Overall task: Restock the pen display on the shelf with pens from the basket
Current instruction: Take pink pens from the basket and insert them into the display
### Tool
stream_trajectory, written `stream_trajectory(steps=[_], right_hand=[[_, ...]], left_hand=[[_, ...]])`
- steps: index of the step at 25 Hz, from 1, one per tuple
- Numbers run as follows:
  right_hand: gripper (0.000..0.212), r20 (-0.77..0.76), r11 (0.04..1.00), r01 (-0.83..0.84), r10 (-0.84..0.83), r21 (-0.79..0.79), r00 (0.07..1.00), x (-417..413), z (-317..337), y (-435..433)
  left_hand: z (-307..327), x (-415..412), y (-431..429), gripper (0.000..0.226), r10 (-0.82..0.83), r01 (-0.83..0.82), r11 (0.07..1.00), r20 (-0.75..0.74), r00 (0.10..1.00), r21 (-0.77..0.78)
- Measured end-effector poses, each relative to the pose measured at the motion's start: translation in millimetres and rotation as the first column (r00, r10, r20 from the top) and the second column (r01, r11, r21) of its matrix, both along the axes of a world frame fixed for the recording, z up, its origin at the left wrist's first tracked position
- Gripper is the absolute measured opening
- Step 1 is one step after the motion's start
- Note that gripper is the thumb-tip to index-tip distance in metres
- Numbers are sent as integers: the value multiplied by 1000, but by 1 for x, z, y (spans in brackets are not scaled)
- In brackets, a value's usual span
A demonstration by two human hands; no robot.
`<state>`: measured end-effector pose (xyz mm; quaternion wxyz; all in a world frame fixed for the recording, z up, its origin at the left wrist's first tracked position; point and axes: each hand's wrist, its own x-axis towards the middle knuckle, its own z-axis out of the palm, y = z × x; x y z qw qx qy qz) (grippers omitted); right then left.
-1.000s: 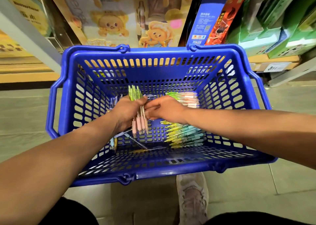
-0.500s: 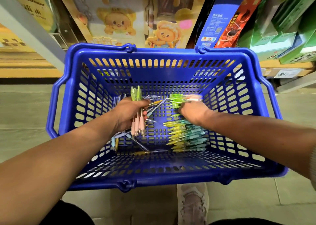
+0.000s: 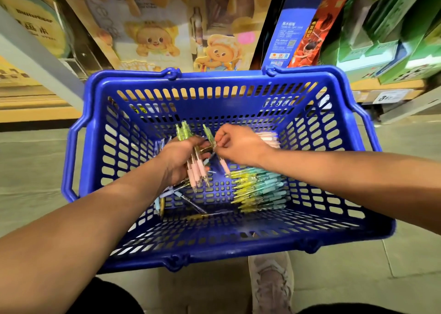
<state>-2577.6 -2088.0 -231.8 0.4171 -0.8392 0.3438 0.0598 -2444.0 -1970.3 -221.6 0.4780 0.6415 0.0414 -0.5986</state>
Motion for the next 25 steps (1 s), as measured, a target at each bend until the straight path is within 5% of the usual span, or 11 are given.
stream_trajectory(steps=[4,10,12,15,17,21,25], right_hand=[[16,2,938,215,-224,273,975,7,10,26],[18,46,777,196,-277,598,960,1,8,26],[14,-33,854,226,-239,469,971,-5,-1,12],[15,-260,999,30,-39,-39,965,-24,-19,-17],[28,-428,951,-221,111,-216,897,-38,-31,-31],[35,-618,785,-553,296,-277,729,-52,-43,-37],[42,-690,582,-724,349,-371,634,-47,-52,-38]], left_hand=[[3,-4,1,30,-12,12,1000,-4,1000,-12],[9,-2,7,56,-1,2,1000,16,1000,-20],[7,0,7,63,40,-40,999,41,998,-14],[6,1,7,59,49,-49,999,60,997,-4],[5,2,8,49,19,-19,1000,61,998,11],[1,4,6,62,-25,25,999,27,999,25],[-6,2,4,41,-28,27,998,28,999,49]])
